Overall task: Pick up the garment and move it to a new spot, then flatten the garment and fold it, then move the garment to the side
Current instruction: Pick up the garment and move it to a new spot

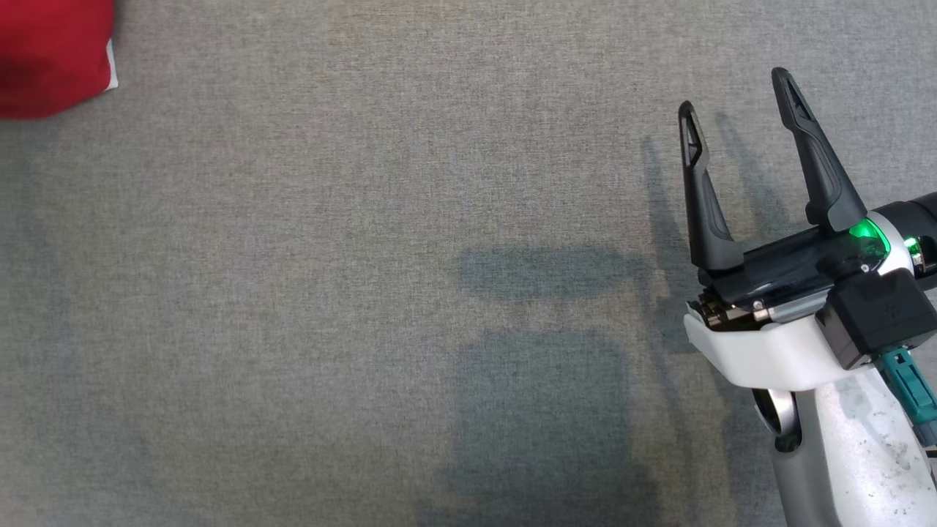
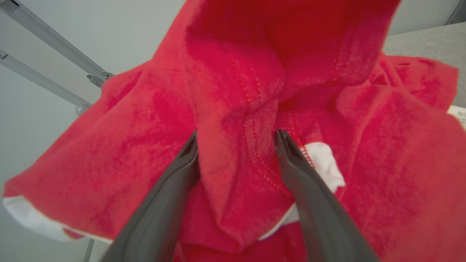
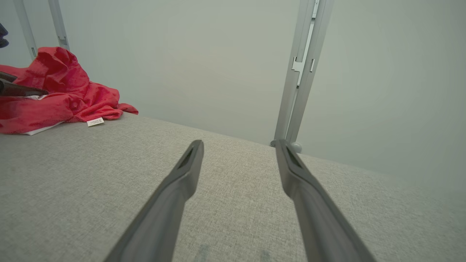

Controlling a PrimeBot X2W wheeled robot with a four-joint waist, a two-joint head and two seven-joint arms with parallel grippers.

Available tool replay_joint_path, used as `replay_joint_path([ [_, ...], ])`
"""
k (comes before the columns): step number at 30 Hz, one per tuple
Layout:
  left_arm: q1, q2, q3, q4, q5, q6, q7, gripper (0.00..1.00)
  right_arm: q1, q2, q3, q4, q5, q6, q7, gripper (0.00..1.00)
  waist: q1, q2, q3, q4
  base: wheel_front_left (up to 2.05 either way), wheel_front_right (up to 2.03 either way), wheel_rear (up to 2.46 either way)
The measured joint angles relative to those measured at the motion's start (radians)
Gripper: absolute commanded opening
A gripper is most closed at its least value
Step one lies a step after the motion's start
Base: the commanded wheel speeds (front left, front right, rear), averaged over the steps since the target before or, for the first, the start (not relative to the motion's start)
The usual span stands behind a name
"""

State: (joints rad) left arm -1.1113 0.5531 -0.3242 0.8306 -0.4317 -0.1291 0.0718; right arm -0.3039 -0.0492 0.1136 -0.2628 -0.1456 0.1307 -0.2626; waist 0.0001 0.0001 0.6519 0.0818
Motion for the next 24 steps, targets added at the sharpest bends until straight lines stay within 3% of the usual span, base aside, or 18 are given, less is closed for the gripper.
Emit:
replay_joint_path([
  [1,-0.003,0.002,-0.006,0.005,-0.004,0.0,-0.002,0.03,0.0,0.0,-0.001,0.0,0.002,0.0,0.0,1.0,0.0,0.0,0.003,-0.005,0.0,0.0,0.0],
  [2,-0.009,0.004,-0.016,0.007,-0.007,0.0,-0.003,0.0,0.0,0.0,-0.004,0.001,0.002,0.0,0.0,1.0,0.0,0.0,0.005,-0.01,0.0,0.0,0.0],
  [13,-0.047,0.049,-0.124,-0.033,-0.026,0.0,-0.03,0.0,0.008,0.0,-0.002,0.033,0.048,0.0,0.0,1.0,-0.0001,0.0,-0.087,-0.013,0.0,0.0,0.0],
  [24,-0.079,0.087,-0.299,-0.209,-0.069,0.0,0.021,0.0,0.098,0.0,-0.049,0.086,0.107,0.0,0.0,1.0,-0.0002,0.0,-0.276,-0.024,0.0,0.0,0.0],
])
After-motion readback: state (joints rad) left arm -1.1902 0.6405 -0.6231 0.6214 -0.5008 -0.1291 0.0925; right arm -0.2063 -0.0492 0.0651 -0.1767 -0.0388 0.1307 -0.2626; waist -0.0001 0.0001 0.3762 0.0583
